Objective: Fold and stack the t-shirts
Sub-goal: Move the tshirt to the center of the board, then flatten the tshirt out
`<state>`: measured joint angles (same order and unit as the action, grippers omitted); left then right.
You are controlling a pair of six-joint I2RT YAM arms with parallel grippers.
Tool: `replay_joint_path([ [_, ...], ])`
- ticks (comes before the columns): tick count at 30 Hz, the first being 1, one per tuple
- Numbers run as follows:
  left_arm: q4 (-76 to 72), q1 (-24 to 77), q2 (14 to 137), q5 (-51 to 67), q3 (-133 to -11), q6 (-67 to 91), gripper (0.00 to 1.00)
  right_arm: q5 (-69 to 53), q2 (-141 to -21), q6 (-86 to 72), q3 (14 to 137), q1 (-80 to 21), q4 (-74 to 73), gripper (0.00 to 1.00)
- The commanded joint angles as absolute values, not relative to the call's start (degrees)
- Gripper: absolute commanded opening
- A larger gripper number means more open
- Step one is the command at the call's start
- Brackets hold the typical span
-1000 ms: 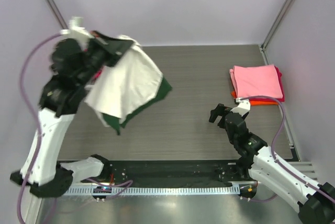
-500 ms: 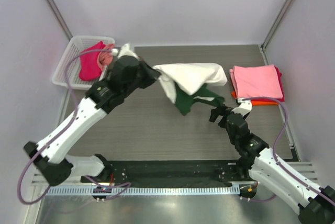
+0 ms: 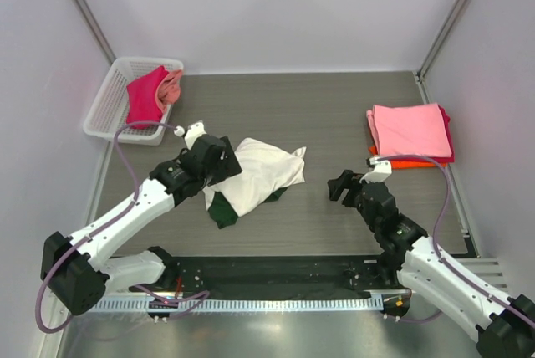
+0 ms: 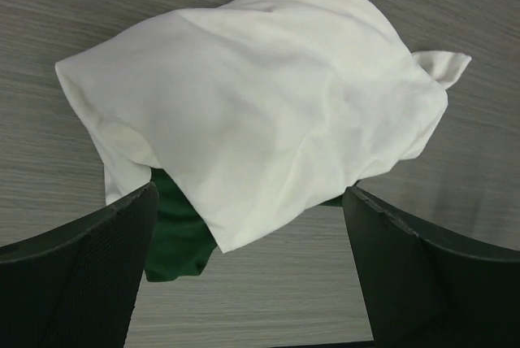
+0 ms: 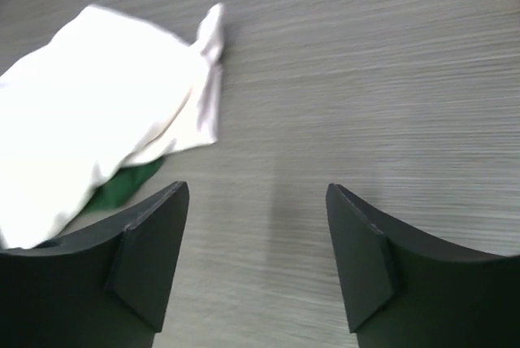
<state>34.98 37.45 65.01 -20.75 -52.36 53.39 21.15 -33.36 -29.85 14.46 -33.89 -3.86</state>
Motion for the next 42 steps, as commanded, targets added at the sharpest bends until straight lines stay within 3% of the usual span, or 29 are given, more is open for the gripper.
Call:
replay_joint_path([
  [1, 35.5, 39.73, 63.54, -24.96, -55.37, 48.35, 0.95, 5.93, -37.16, -28.99, 14.5, -33.84, 5.26, 0.73],
  [4, 36.82, 39.73, 63.9, -25.05, -55.2, 47.47, 0.92, 0.8, -46.47, -32.86, 18.01, -33.93, 5.62, 0.58],
  [11, 37.0, 40.43, 64.25, -25.14, -53.7, 46.76, 0.89, -8.52, -64.76, -44.11, 23.63, -34.98, 11.42, 0.57],
  [17, 37.18, 40.43, 60.39, -24.7, -52.82, 46.5, 0.89, -5.01, -74.34, -53.51, 26.19, -37.88, 15.55, 0.56],
  [20, 37.79, 40.43, 57.93, -25.14, -52.65, 46.32, 0.89, -3.43, -80.58, -59.75, 27.94, -39.98, 19.15, 0.48],
  [26, 40.16, 40.43, 54.58, -26.01, -53.09, 45.88, 0.89, 5.88, -89.81, -66.61, 33.56, -45.96, 20.39, 0.46],
  [30, 41.75, 40.34, 52.91, -26.63, -53.26, 45.26, 0.89, 8.34, -95.61, -66.28, 37.08, -46.05, 21.62, 0.34],
  [31, 42.36, 40.43, 52.39, -26.8, -53.26, 45.09, 0.89, 8.7, -95.97, -65.4, 38.05, -45.97, 20.49, 0.18],
  [33, 43.41, 40.43, 52.03, -27.33, -53.7, 44.91, 0.89, 10.36, -95.54, -60.41, 42.26, -45.88, 16.9, 0.02],
  [37, 45.52, 40.43, 51.15, -27.77, -54.58, 44.39, 0.89, 16.78, -85.38, -50.66, 51.13, -46.32, 0.39, 0.01],
  [42, 45.62, 40.43, 49.13, -28.91, -55.11, 44.03, 0.9, 19.87, -80.86, -37.9, 75.89, -53.51, -19.04, 0.01],
])
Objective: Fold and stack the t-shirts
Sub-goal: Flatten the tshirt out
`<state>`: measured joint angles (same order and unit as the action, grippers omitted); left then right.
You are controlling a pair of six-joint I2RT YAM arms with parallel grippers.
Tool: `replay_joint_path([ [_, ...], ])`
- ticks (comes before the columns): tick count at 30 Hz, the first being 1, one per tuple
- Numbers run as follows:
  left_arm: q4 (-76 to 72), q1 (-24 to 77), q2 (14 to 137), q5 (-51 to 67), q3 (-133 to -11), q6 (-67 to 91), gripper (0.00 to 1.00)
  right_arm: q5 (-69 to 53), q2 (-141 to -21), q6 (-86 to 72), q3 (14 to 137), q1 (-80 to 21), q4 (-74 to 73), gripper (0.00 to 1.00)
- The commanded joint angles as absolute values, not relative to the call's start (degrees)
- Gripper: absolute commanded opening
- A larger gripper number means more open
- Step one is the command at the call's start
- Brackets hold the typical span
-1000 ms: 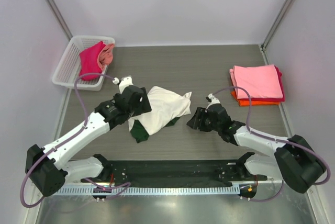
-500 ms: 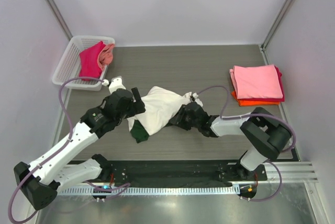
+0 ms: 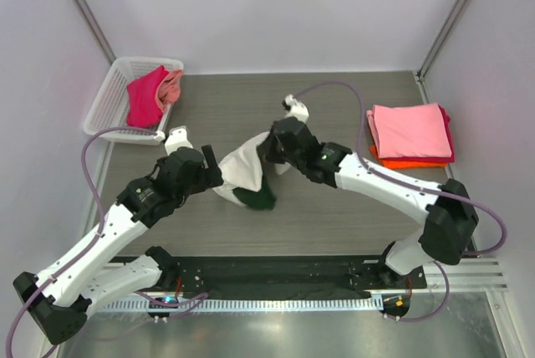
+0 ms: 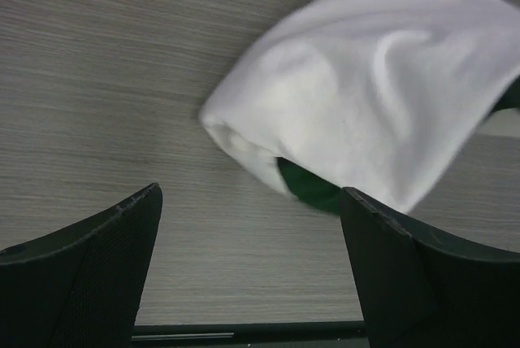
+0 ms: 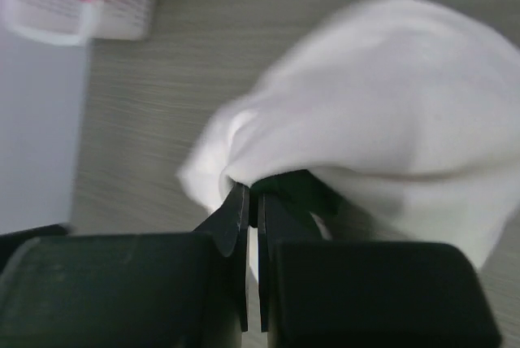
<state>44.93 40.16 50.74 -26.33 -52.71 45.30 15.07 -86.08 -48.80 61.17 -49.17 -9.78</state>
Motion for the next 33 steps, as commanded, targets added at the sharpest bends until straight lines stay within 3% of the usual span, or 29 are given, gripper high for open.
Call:
replay_joint_path([
  [1, 45.7, 40.43, 48.96, -29.18, -55.72, 43.95, 0.9, 17.78, -81.12, -34.57, 79.85, -56.31, -23.77, 0.01],
  [5, 46.67, 40.43, 49.13, -28.39, -58.0, 43.86, 0.9, 12.05, -81.39, -30.6, 96.38, -59.76, -33.47, 0.01],
  [9, 47.2, 40.43, 48.87, -28.13, -58.27, 44.21, 0.9, 17.04, -77.62, -29.01, 97.83, -59.33, -43.82, 0.01],
  [16, 42.56, 40.43, 49.56, -21.81, -55.64, 43.86, 0.92, 13.45, -67.43, -28.65, 79.39, -52.48, -44.83, 0.01],
  [19, 37.11, 41.74, 52.46, -12.93, -54.67, 40.7, 1.0, 10.82, -63.74, -28.83, 69.03, -49.23, -42.28, 0.01],
  [25, 32.88, 52.99, 66.16, -19.43, -56.34, 39.11, 0.99, 8.53, -56.7, -32.07, 58.29, -45.35, -39.55, 0.01],
  [33, 30.67, 53.26, 78.48, -20.39, -60.47, 37.88, 1.0, 10.1, -26.52, -45.59, 42.28, -45.35, -45.41, 0.01],
])
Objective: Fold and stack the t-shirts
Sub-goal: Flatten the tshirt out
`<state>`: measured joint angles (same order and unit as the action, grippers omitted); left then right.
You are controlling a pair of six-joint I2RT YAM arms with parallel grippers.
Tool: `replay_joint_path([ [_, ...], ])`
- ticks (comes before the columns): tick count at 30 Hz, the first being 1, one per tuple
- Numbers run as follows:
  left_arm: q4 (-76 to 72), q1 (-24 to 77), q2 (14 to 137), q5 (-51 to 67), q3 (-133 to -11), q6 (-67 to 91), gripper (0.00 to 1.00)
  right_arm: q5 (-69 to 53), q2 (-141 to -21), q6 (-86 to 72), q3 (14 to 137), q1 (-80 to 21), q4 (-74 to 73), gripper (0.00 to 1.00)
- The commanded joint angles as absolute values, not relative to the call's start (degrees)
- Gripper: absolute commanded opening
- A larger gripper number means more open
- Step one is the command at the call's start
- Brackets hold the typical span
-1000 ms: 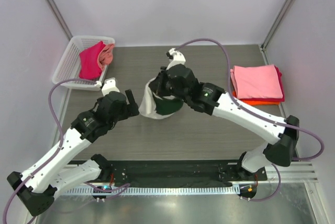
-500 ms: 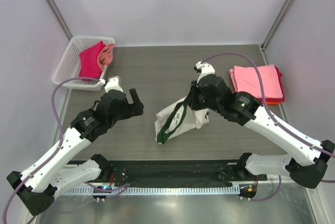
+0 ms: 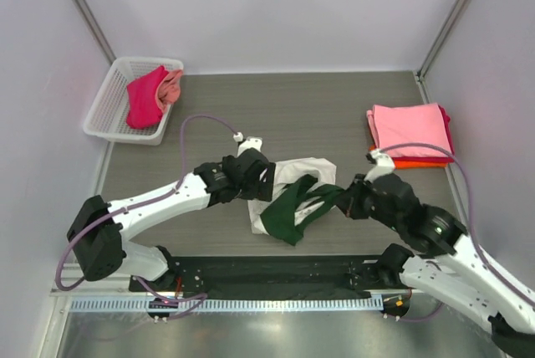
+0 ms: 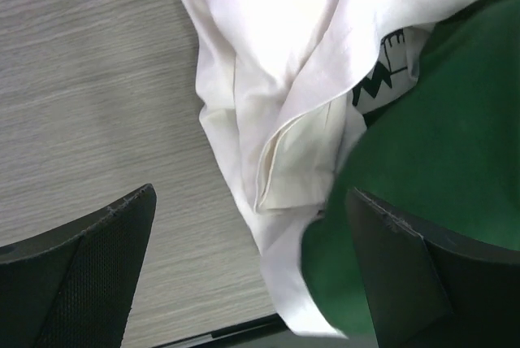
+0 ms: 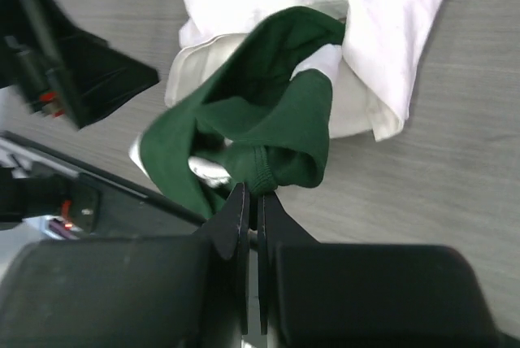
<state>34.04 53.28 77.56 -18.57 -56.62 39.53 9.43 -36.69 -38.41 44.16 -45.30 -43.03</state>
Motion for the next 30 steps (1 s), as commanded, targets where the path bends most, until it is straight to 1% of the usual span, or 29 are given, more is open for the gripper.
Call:
replay_joint_path([
  [1, 30.41, 53.35, 78.83, -20.39, -60.73, 37.79, 1.0, 11.15, -23.41, -47.27, 42.54, -45.35, -47.09, 0.01],
  [3, 29.28, 53.35, 79.88, -20.3, -61.34, 37.79, 1.0, 14.14, -15.52, -50.95, 43.76, -45.35, -52.09, 0.01],
  [4, 29.01, 53.26, 80.41, -20.04, -61.78, 37.53, 1.0, 15.02, -13.9, -51.93, 45.68, -45.35, -53.69, 0.01],
  [6, 29.79, 53.26, 82.43, -20.13, -64.15, 37.44, 1.0, 17.39, -11.52, -53.69, 47.63, -45.44, -57.98, 0.01],
  [9, 33.83, 53.26, 88.84, -21.8, -68.79, 38.32, 0.98, 19.25, -12.3, -53.35, 50.18, -45.26, -61.78, 0.01],
  [11, 34.71, 53.26, 93.24, -20.14, -70.48, 38.4, 0.9, 19.6, -13.27, -53.09, 50.45, -45.35, -62.4, 0.01],
  [14, 30.79, 53.96, 95.01, -15.48, -70.23, 38.58, 0.83, 20.56, -13.18, -53.17, 49.84, -45.35, -62.32, 0.01],
  [16, 29.1, 55.71, 95.1, -14.94, -69.96, 37.18, 0.82, 21.53, -13.01, -53.35, 49.22, -45.35, -62.4, 0.01],
  [20, 26.9, 58.53, 94.4, -16.79, -71.1, 34.46, 0.72, 21.53, -12.74, -53.96, 48.08, -45.35, -62.31, 0.01],
  [23, 24.45, 60.02, 93.87, -16.26, -71.37, 33.14, 0.68, 21.27, -12.66, -54.14, 47.37, -45.35, -62.14, 0.01],
  [26, 23.12, 61.78, 94.3, -15.47, -72.59, 31.47, 0.69, 20.92, -12.48, -53.97, 47.11, -45.35, -61.96, 0.01],
  [30, 27.59, 62.75, 100.27, -15.82, -78.29, 30.5, 0.7, 20.92, -12.66, -53.88, 47.46, -45.35, -61.88, 0.01],
])
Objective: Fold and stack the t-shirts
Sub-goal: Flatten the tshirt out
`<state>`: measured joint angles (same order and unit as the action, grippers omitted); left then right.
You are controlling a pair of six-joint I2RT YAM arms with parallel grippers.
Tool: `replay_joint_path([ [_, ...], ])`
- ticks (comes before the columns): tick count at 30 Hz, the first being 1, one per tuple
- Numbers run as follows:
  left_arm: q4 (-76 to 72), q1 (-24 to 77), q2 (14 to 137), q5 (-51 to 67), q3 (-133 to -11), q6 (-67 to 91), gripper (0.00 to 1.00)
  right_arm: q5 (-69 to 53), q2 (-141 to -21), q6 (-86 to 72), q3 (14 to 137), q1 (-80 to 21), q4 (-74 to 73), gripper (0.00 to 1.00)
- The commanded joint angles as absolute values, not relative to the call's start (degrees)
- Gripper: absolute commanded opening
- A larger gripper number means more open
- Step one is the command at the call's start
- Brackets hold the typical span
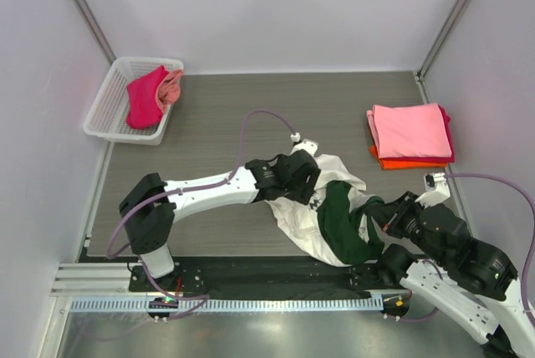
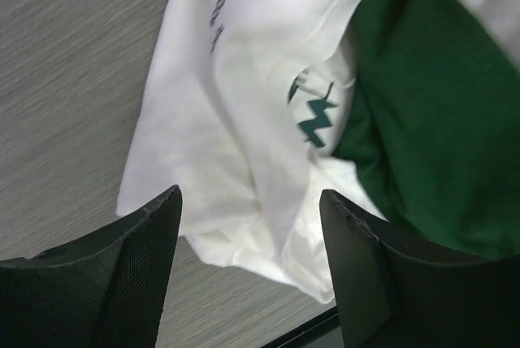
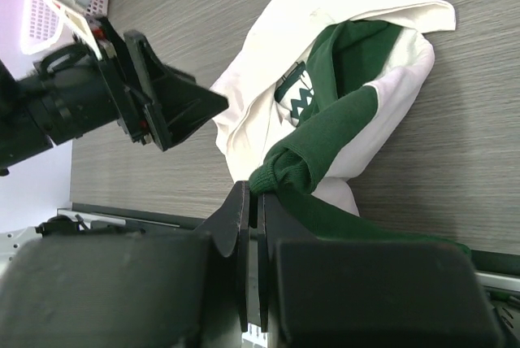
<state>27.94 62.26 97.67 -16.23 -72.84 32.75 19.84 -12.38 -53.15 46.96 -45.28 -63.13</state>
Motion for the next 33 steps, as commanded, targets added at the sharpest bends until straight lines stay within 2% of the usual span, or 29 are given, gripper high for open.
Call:
replay_joint_path([
  [1, 28.29, 62.75, 103.15, -15.47, -79.09, 30.41, 0.7, 20.92, -12.66, -53.88, 47.55, -45.35, -61.87, 0.01],
  [7, 28.83, 62.75, 109.77, -8.09, -83.48, 28.48, 0.58, 21.8, -12.92, -54.31, 46.59, -45.44, -61.61, 0.01],
  [9, 30.49, 62.75, 112.14, -8.26, -85.07, 28.3, 0.41, 21.97, -13.01, -54.49, 46.23, -45.44, -61.44, 0.01],
  [10, 31.63, 62.58, 112.76, -10.7, -86.82, 28.82, 0.3, 22.32, -13.09, -54.67, 45.8, -45.35, -61.26, 0.01],
  [11, 34.42, 62.49, 113.11, -13.59, -87.79, 29.87, 0.0, 22.59, -13.18, -54.84, 45.53, -45.35, -61.17, 0.01],
  [13, 36.12, 60.92, 111.54, -18.18, -88.5, 32.94, 0.0, 23.37, -13.71, -55.02, 44.22, -45.44, -60.74, 0.01],
  [15, 35.43, 58.55, 106.47, -15.83, -87.37, 33.4, 0.0, 23.73, -15.55, -54.41, 42.11, -45.44, -57.67, 0.01],
  [17, 34.98, 53.72, 102.67, -11.19, -86.49, 34.1, 0.0, 23.64, -18.7, -54.49, 41.83, -45.26, -55.21, 0.01],
  [23, 38.14, 35.71, 85.8, -7.03, -83.51, 39.19, 0.0, 28.91, -29.25, -52.74, 44.73, -45.26, -46.42, 0.01],
  [27, 39.64, 21.76, 75.08, -7.03, -74.66, 42.27, 0.0, 35.93, -35.41, -52.29, 49.2, -45.18, -45.88, 0.01],
  [33, 38.85, 8.81, 63.29, -2.29, -61.01, 42.37, 0.0, 41.31, -35.5, -52.91, 49.49, -44.74, -45.35, 0.01],
])
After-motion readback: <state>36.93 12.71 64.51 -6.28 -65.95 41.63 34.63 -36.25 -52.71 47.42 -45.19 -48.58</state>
